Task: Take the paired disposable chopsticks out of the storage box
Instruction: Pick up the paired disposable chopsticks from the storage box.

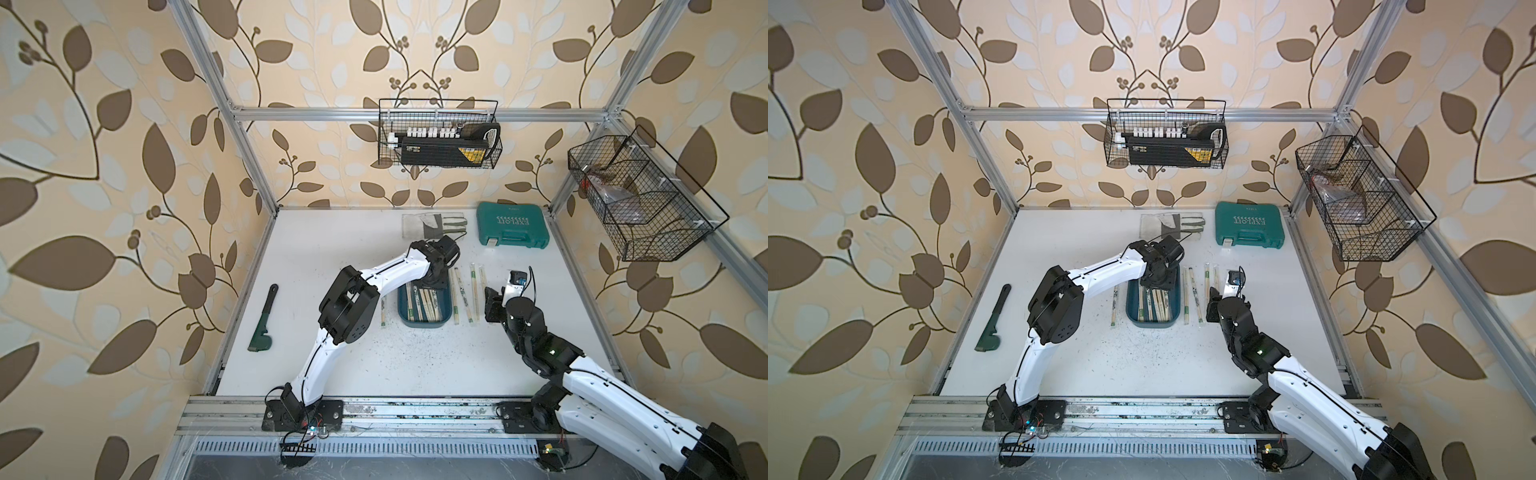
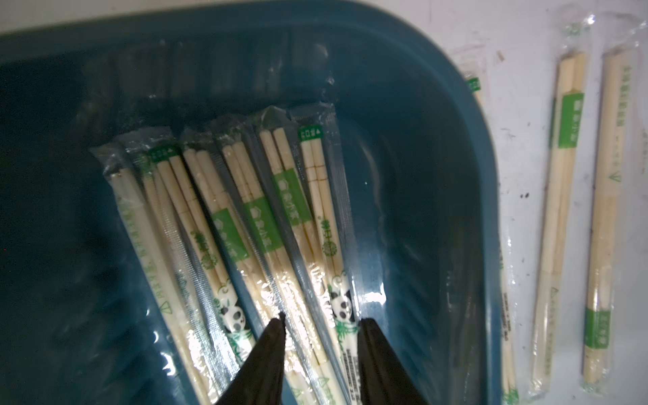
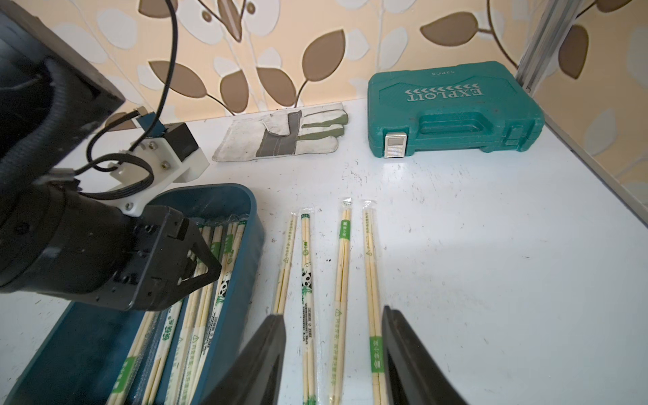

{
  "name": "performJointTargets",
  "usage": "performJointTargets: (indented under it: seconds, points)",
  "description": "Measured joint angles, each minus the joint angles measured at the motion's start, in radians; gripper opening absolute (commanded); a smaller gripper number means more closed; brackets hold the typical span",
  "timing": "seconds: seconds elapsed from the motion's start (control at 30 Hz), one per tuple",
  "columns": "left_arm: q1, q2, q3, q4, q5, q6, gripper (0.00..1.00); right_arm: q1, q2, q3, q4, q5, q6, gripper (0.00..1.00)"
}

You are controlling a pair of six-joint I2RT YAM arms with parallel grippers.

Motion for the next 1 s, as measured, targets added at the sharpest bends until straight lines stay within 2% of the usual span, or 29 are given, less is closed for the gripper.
performJointTargets:
  seconds: [0.3, 0.33, 0.4, 0.73, 0.83, 1.0]
  points:
    - [0.002, 0.059, 0.019, 0.005, 0.026, -0.008, 0.41, 0.000, 0.012, 0.000, 0.000, 0.000, 0.000, 0.50]
    - [0.002, 0.066, 0.022, 0.006, 0.026, -0.008, 0.40, 0.000, 0.014, 0.000, 0.000, 0.000, 0.000, 0.50]
    - [0.002, 0.069, 0.029, 0.010, 0.027, -0.005, 0.27, 0.000, 0.016, 0.000, 0.000, 0.000, 0.000, 0.50]
    - [0.002, 0.082, 0.029, 0.010, 0.021, -0.014, 0.15, 0.000, 0.045, 0.008, 0.000, -0.001, -0.001, 0.51]
    - [0.002, 0.076, 0.029, 0.009, 0.013, -0.013, 0.06, 0.000, 0.059, 0.012, 0.000, -0.002, -0.001, 0.51]
    - [0.002, 0.066, 0.024, -0.005, 0.005, -0.011, 0.01, 0.000, 0.072, 0.017, -0.001, -0.005, -0.002, 0.51]
